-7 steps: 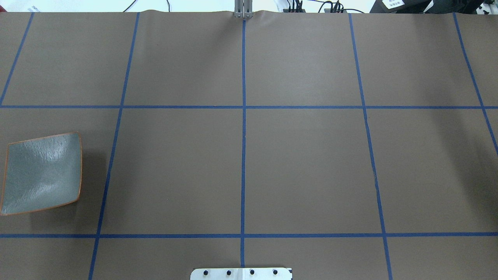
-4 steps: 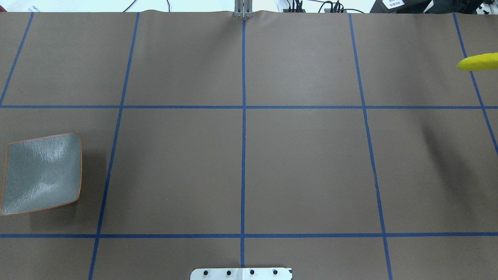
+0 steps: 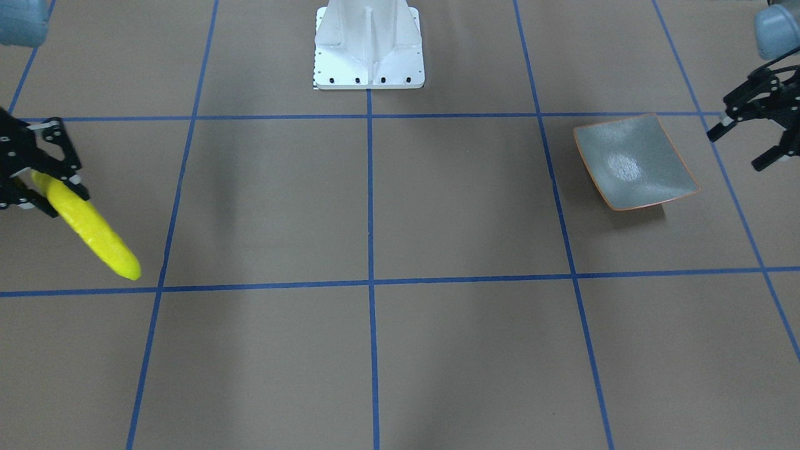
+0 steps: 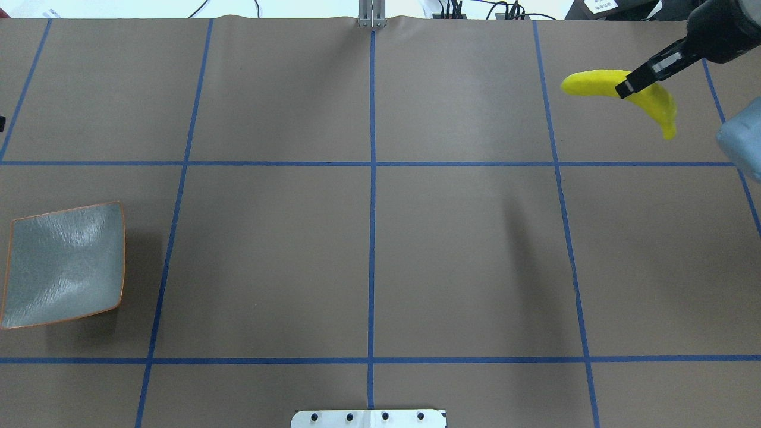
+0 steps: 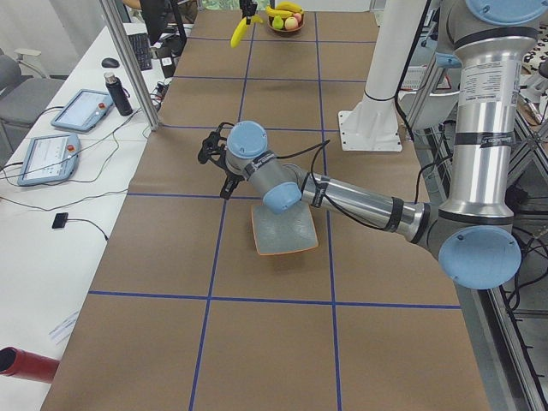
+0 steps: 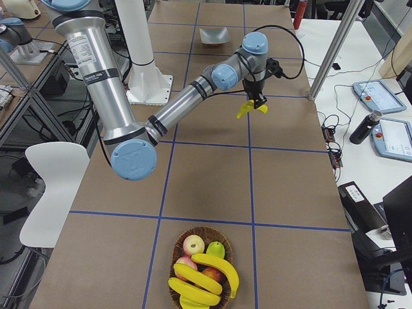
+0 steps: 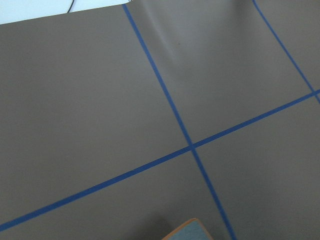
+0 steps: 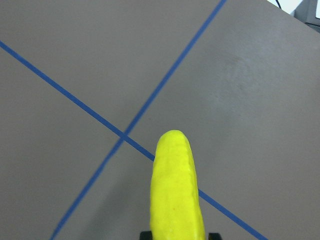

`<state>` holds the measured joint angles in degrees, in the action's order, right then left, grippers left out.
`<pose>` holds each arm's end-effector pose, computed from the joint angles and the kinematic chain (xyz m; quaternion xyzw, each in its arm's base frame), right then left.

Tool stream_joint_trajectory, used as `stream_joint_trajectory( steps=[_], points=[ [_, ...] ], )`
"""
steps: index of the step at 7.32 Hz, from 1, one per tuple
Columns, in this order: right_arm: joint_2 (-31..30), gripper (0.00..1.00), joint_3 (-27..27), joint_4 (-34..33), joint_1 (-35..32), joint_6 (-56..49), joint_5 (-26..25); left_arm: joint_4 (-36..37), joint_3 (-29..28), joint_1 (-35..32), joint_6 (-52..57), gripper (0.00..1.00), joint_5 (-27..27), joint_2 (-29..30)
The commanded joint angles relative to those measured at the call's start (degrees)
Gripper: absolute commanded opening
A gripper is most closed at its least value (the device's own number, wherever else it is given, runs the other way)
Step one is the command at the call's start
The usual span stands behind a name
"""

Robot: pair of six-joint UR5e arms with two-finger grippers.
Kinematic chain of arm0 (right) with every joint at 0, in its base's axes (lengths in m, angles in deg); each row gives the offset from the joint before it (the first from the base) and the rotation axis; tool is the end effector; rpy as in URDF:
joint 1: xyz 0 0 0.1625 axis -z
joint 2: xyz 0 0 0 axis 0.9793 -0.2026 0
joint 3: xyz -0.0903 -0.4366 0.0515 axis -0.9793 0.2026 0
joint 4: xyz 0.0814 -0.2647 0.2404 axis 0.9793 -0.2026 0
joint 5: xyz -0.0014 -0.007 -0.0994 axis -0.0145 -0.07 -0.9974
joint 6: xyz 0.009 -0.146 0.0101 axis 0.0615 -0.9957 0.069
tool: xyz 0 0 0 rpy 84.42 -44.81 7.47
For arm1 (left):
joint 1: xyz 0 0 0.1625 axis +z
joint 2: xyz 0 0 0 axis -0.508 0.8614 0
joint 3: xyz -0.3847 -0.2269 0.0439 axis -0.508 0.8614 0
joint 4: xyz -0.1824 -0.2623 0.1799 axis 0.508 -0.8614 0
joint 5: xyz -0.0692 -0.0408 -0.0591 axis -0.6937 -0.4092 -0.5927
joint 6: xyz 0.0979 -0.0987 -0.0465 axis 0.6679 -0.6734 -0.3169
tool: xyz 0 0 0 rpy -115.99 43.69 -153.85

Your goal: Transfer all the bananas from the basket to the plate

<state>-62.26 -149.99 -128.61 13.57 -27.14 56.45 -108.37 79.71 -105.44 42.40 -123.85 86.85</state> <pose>-0.2058 -0.5223 0.3555 0.2097 -0.4363 -0.1828 0.8557 0.1107 -0.4503 0.4598 0.1910 0.5672 0.0659 0.7984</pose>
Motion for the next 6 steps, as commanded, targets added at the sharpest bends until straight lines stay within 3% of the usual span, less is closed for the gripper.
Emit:
stream_joint_trajectory(
  steps=[1, 4, 6],
  points=[
    [3.96, 0.00, -2.12, 8.96, 11.34, 18.94, -11.66, -6.32, 0.30, 8.34, -30.66, 1.00, 3.29, 8.92],
    [8.90, 0.00, -3.55, 8.54, 26.47, 22.34, -36.43, -6.07, -0.40, 19.25, -55.05, 1.00, 16.12, 19.13],
    [12.22, 0.00, -2.58, 5.92, 33.95, 19.63, -50.51, -5.20, -3.19, 24.17, -64.67, 1.00, 23.42, 24.49]
  ],
)
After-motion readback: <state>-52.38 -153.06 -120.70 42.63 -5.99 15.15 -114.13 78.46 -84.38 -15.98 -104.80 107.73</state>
